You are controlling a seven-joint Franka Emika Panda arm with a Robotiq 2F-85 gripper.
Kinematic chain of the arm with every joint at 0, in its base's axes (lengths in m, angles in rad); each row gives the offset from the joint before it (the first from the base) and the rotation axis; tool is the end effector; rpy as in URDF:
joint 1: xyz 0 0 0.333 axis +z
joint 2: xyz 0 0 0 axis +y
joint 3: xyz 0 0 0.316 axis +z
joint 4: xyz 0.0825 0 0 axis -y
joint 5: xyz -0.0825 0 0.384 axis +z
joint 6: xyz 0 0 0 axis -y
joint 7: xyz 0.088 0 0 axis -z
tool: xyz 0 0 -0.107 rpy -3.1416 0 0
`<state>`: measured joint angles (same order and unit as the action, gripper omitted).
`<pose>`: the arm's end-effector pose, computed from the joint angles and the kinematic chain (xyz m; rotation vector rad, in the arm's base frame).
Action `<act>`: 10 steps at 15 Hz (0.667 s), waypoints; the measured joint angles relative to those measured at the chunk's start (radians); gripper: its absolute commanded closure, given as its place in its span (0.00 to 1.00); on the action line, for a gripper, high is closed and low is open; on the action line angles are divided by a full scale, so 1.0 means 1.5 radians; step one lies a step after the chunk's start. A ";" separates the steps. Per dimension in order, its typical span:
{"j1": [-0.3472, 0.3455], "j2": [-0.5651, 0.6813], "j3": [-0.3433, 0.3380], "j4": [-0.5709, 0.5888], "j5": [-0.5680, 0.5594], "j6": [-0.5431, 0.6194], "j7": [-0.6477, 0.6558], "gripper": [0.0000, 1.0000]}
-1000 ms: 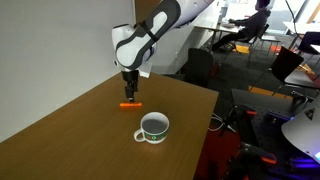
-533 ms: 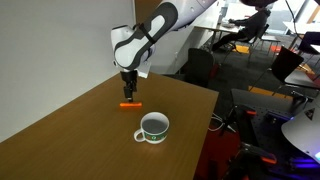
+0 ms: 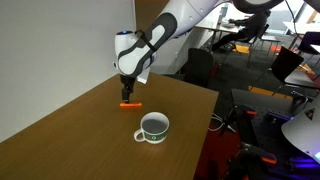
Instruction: Pick up the object and put it in the cup
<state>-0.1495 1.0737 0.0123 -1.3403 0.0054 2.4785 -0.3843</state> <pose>0.7217 -0.1016 0.0782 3.1150 0.3695 0.1035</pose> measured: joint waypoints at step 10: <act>-0.016 0.032 0.010 0.007 -0.003 0.001 -0.002 0.00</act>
<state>-0.1739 1.1216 0.0268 -1.3305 0.0001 2.4795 -0.3880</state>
